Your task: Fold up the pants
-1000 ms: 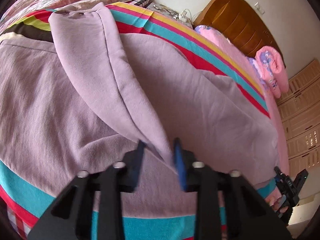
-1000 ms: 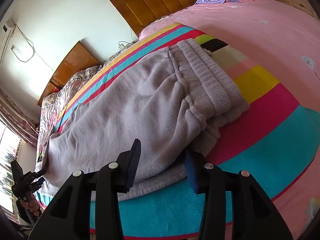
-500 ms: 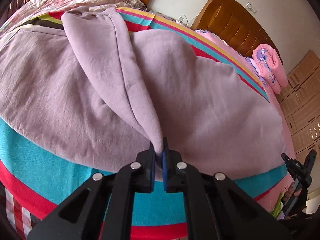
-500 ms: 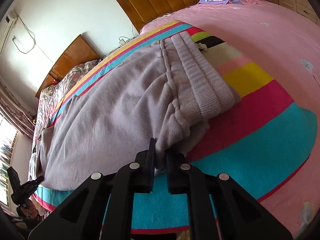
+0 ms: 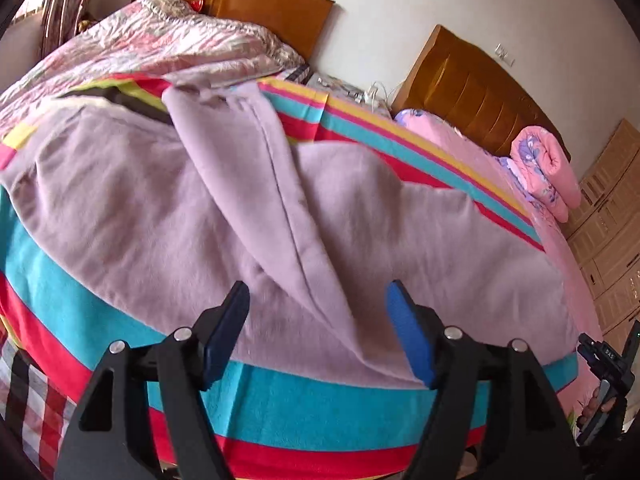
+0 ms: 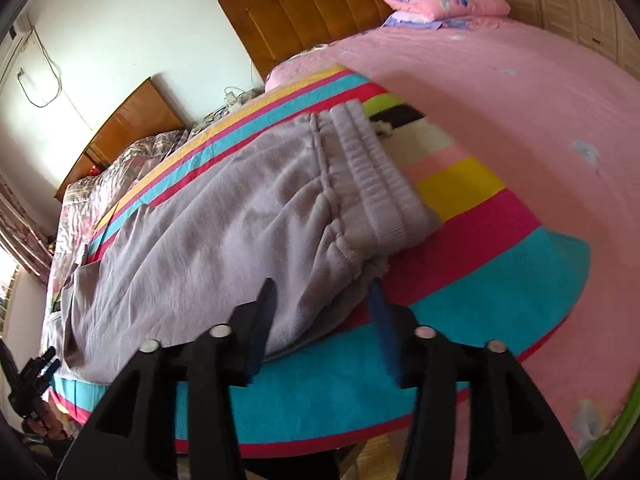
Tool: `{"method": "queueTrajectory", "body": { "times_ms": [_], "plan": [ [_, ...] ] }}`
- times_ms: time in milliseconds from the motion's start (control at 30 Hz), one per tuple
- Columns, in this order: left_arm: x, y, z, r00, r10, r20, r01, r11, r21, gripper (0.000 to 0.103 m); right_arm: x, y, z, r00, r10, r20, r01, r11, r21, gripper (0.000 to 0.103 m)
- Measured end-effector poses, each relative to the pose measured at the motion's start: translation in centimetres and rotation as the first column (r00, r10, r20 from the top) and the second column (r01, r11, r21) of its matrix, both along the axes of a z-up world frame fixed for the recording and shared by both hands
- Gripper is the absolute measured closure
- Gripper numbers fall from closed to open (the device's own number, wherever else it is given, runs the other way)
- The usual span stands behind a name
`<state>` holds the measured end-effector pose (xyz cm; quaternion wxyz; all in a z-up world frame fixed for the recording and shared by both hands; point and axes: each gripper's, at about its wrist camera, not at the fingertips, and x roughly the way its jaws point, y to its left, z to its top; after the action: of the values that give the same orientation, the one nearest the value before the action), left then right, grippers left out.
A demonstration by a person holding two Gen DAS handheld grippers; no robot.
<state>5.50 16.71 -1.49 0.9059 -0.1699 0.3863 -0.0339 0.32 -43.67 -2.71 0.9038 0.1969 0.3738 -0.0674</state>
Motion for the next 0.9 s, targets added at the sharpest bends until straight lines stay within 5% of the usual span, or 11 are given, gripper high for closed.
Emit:
{"method": "queueTrajectory", "body": {
  "times_ms": [100,200,333,467,667,800,900],
  "plan": [
    [1.4,-2.0,4.0,0.993,-0.085,0.087,0.081,0.996,0.047,0.011,1.0,0.8,2.7,0.997,0.027,0.068,-0.021,0.996,-0.088,0.047],
    [5.6,-7.9,5.2,0.964,-0.258,0.071,0.246,0.959,0.142,0.007,5.2,4.0,3.1,0.991,0.123,0.050,-0.113,0.978,-0.176,0.047],
    [12.0,-17.2,2.5,0.890,-0.454,-0.037,0.454,0.877,0.156,0.006,11.4,10.2,2.3,0.953,0.301,-0.020,-0.292,0.906,-0.307,0.037],
    [17.0,-23.0,-1.1,0.839,-0.539,-0.075,0.544,0.828,0.140,0.007,15.0,12.7,0.7,0.940,0.325,-0.105,-0.341,0.872,-0.351,0.036],
    [21.9,-25.7,-6.1,0.842,-0.522,-0.137,0.540,0.810,0.229,0.007,14.5,11.2,-1.1,0.946,0.297,-0.133,-0.324,0.899,-0.294,0.032],
    [22.4,-27.4,-6.7,0.844,-0.511,-0.162,0.534,0.773,0.343,0.002,13.9,9.9,-4.3,0.929,0.282,-0.240,-0.345,0.896,-0.280,0.023],
    [22.9,-27.7,-7.0,0.852,-0.498,-0.159,0.521,0.779,0.349,0.002,12.2,8.8,-4.5,0.929,0.299,-0.216,-0.351,0.899,-0.263,0.023]
  ]
}}
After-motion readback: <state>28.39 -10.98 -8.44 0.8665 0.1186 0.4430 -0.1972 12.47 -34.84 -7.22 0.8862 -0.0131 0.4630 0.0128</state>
